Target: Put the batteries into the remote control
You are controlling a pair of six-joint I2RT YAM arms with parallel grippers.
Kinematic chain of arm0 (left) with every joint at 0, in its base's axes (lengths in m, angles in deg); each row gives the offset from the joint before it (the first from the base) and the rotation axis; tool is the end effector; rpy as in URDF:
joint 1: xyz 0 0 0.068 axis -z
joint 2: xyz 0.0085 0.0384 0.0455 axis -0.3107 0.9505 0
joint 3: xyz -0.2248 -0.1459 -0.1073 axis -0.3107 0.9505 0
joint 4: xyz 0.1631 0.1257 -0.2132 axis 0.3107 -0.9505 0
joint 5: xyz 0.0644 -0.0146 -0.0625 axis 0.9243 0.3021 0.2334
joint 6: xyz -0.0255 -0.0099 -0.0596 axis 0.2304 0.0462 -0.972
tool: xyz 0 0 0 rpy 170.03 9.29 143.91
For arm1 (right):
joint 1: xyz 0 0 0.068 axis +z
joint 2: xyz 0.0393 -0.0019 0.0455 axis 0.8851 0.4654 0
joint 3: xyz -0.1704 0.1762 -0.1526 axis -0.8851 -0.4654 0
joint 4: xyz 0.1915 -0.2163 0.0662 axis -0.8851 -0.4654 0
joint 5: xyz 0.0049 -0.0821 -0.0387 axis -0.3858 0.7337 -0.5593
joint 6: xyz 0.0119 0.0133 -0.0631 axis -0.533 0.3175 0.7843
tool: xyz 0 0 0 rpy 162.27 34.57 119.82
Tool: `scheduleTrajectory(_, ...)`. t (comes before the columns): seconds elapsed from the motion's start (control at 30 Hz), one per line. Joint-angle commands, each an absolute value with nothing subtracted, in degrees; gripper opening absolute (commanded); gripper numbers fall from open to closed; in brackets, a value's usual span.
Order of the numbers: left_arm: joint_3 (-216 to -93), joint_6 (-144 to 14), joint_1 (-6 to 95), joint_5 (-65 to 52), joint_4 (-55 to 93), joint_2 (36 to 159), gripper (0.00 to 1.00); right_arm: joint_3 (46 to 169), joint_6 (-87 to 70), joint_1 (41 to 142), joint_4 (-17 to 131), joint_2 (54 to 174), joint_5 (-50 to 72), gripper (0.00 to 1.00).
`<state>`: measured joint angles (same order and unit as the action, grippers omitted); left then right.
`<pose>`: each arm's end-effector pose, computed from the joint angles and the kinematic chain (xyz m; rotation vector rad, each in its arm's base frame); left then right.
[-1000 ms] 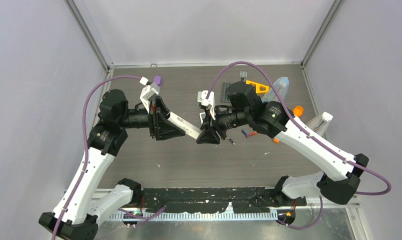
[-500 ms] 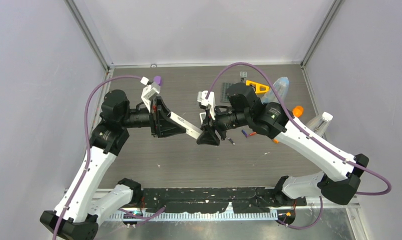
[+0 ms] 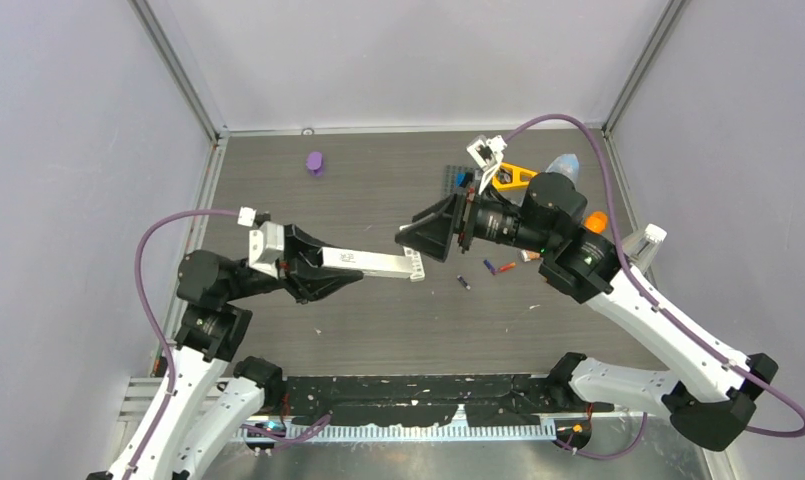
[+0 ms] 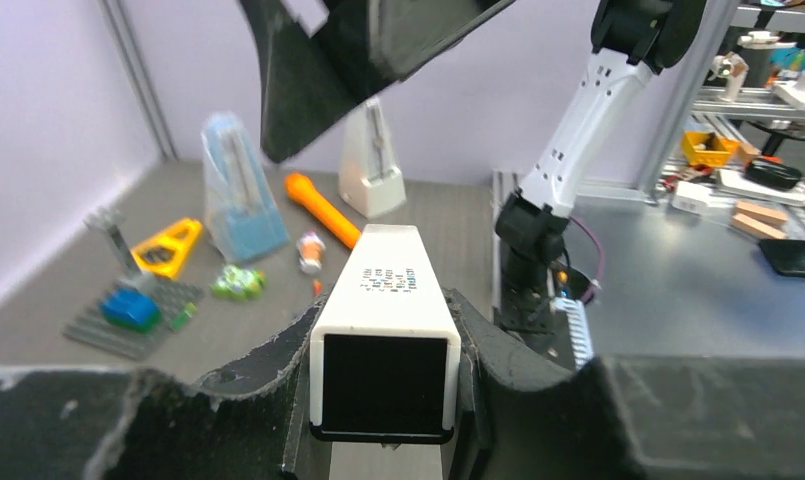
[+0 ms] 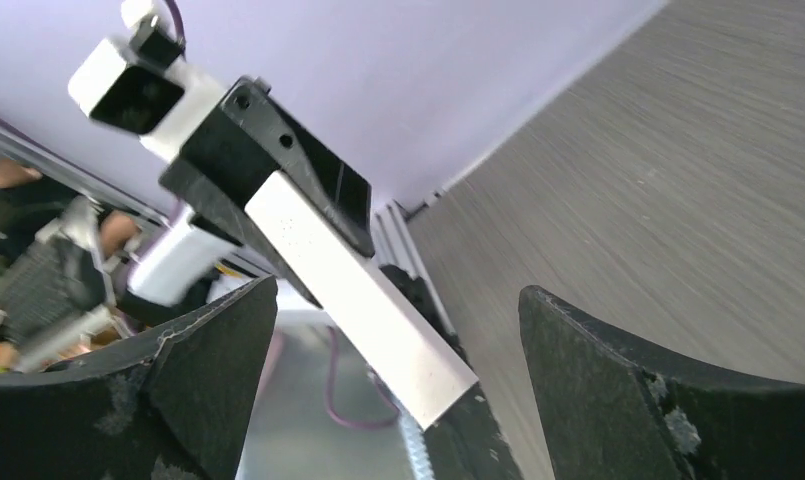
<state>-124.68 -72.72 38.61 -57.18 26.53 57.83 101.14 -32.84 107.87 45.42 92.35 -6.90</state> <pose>0.1343 -0.0975 0.3995 0.9402 1.2167 -1.2132 0.1691 0.2049 0.4594 -0.6054 1.6809 1.3615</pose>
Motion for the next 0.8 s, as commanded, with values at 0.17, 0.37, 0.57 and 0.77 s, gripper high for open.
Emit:
scheduleTrajectory(0.17,-125.4,-73.3,38.7,-49.3,43.7,57.2,0.0,101.7,-53.7,107.4,56.0,98.5,-11.7,0.95)
scheduleTrajectory(0.37,-125.2,-76.0,38.7,-44.1,46.1,57.5,0.0,98.1,-59.2,107.0,64.3,99.0,-15.3,0.99)
scheduleTrajectory(0.57,-125.4,-78.6,38.7,-43.8,47.2,58.3,0.0,95.3,-64.9,106.1,70.9,100.1,-17.9,0.8)
scheduleTrajectory(0.77,-125.0,-80.8,38.7,-44.8,50.3,59.1,0.0,92.0,-70.3,104.4,77.6,100.6,-18.6,0.71)
